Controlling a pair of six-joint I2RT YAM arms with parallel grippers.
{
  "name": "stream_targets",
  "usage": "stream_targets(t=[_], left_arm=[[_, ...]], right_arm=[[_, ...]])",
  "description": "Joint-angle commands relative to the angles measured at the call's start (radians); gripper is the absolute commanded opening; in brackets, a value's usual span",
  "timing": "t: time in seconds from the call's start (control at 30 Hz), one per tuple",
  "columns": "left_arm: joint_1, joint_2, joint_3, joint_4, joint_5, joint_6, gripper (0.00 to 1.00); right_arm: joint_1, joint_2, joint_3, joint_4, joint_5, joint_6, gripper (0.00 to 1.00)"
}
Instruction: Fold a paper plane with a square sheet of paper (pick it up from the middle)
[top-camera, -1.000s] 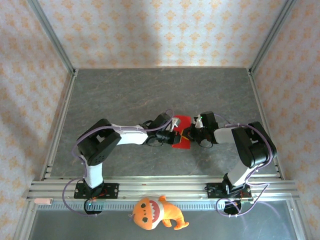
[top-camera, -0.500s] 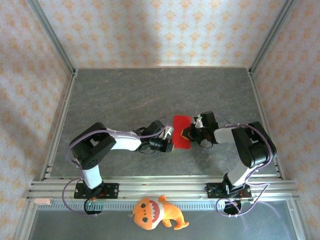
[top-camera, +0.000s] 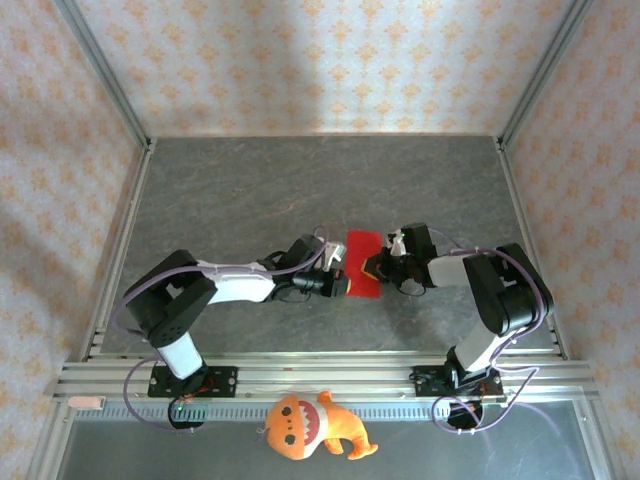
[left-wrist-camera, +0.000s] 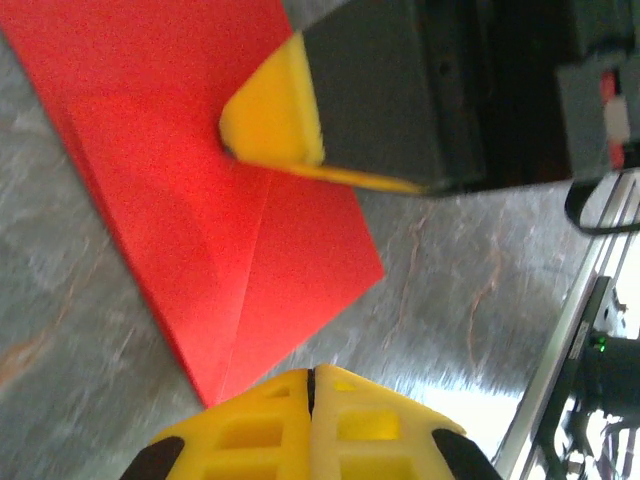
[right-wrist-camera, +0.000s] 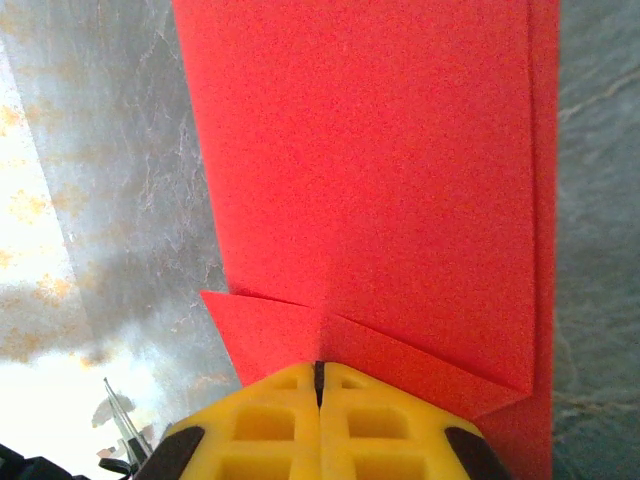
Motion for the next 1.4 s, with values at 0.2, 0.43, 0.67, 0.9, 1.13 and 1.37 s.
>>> stream_targets(t=[0.2, 0.43, 0.67, 0.9, 1.13, 1.37], left_arm=[[0.003, 0.187, 0.145, -0.022, 0.007, 0.008, 0.04], [0.001, 0.189, 0.087, -0.055, -0.084, 0.015, 0.00], [0.002, 0.206, -0.012, 0.008, -0.076, -0.012, 0.00], [0.001, 0.227, -0.004, -0.008, -0.073, -0.011, 0.00], [0.001, 0.253, -0.010, -0.004, -0.051, -0.014, 0.00], [-0.002, 0.227, -0.020, 0.049, -0.026, -0.073, 0.00]], right_arm=[[-0.016, 0.009, -0.028, -0.082, 0.070, 0.023, 0.00], [-0.015, -0.038, 0.021, -0.119, 0.051, 0.017, 0.01], [0.010, -0.081, 0.040, -0.135, 0.051, 0.013, 0.02], [0.020, -0.025, 0.032, -0.147, 0.136, -0.001, 0.00], [-0.098, -0.010, 0.040, -0.126, 0.085, -0.035, 0.00], [-0.172, -0.016, 0.070, -0.140, 0.031, -0.068, 0.00]])
